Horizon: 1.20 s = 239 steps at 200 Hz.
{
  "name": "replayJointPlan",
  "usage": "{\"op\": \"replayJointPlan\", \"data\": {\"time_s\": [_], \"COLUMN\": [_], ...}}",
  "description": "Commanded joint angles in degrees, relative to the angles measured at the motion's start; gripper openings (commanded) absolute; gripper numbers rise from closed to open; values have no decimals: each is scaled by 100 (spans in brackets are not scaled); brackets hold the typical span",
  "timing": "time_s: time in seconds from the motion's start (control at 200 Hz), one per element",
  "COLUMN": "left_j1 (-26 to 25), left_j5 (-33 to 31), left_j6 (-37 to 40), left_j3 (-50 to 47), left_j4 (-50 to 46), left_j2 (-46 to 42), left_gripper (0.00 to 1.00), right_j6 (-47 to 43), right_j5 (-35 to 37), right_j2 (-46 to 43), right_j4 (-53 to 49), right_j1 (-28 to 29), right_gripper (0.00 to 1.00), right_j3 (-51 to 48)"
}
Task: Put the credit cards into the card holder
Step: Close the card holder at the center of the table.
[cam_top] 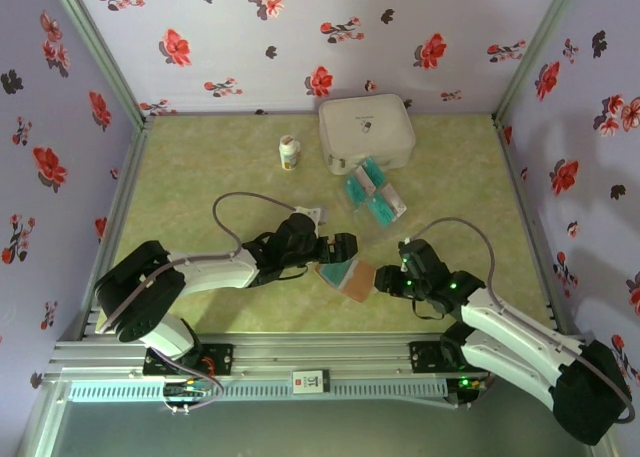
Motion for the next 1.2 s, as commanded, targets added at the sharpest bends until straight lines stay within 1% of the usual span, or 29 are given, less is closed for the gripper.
{"op": "replayJointPlan", "data": {"time_s": [0.0, 0.075, 0.12, 0.285, 0.405, 0.545, 0.74, 0.89, 1.015, 1.19], "left_j1": [-22, -23, -22, -16, -14, -14, -14, -19, -18, -22], "left_j5": [-118, -126, -126, -119, -159, -204, -289, -323, -362, -430], "left_j6": [132, 140, 143, 173, 201, 197, 187, 113, 41, -77], "left_j3": [142, 133, 131, 91, 13, -108, -293, -430, -550, -685], "left_j4": [3, 3, 3, -23, -58, -106, -163, -84, 65, 248], "left_j2": [6, -7, -18, -92, -226, -436, -715, -758, -707, -576], "left_gripper": [100, 100, 100, 100, 100, 100, 100, 100, 100, 100], "right_j6": [167, 185, 192, 266, 256, 212, 150, 108, 79, 127], "right_j5": [58, 107, 129, 172, 179, 147, -86, -204, -216, -173], "right_j2": [201, 335, 391, 515, 745, 1268, 2274, 2967, 3304, 3504], "right_j4": [269, 328, 367, 686, 1050, 1538, 2173, 2567, 2701, 2880], "right_j1": [165, 228, 239, 239, 239, 239, 239, 239, 239, 187], "right_gripper": [41, 38, 34, 10, 0, 0, 0, 0, 0, 0], "right_j3": [-52, -69, -88, -162, -84, 134, 612, 954, 1132, 1051]}}
